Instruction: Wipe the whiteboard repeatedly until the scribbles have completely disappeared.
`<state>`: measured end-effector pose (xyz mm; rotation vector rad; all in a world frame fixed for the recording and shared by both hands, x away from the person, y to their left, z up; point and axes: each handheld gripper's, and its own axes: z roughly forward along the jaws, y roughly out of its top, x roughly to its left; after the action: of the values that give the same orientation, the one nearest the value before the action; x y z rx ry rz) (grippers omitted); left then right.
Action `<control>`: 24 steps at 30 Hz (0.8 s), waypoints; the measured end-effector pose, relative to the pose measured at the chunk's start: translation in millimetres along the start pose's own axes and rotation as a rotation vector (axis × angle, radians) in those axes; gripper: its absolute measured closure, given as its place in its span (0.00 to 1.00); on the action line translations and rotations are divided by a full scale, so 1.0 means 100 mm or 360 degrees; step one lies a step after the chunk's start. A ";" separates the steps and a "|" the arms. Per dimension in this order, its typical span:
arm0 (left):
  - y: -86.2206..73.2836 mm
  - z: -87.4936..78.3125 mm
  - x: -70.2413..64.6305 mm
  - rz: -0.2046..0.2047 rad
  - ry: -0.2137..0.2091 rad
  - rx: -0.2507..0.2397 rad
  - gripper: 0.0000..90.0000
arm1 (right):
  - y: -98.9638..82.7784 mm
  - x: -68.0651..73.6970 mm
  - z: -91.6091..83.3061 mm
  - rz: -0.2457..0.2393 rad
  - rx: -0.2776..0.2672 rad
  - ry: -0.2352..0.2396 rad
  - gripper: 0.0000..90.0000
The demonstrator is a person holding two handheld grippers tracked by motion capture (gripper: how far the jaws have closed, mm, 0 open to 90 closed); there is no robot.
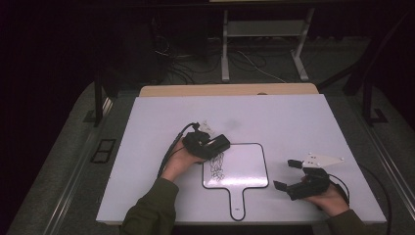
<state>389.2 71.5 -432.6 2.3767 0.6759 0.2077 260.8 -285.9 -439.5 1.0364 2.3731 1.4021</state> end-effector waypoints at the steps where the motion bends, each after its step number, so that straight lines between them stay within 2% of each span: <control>1: 0.00 0.00 0.00 0.0006 0.0002 0.0003 0.44 | 0.00 0.00 0.00 0.0002 0.0002 0.0000 0.00; 8: 0.00 0.00 -0.05 0.0030 0.0029 0.0009 0.44 | 0.00 0.00 0.00 0.0000 0.0000 0.0000 0.00; 12: 0.00 0.00 -0.08 0.0050 0.0020 0.0014 0.44 | 0.00 0.00 0.00 0.0000 0.0001 -0.0002 0.00; 24: -0.06 -0.03 -0.24 0.0051 -0.0038 -0.0002 0.44 | 0.00 0.00 0.00 0.0001 0.0001 -0.0006 0.00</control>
<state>365.1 64.5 -433.4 2.3862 0.6265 0.1930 260.6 -286.1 -439.3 1.0392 2.3712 1.3985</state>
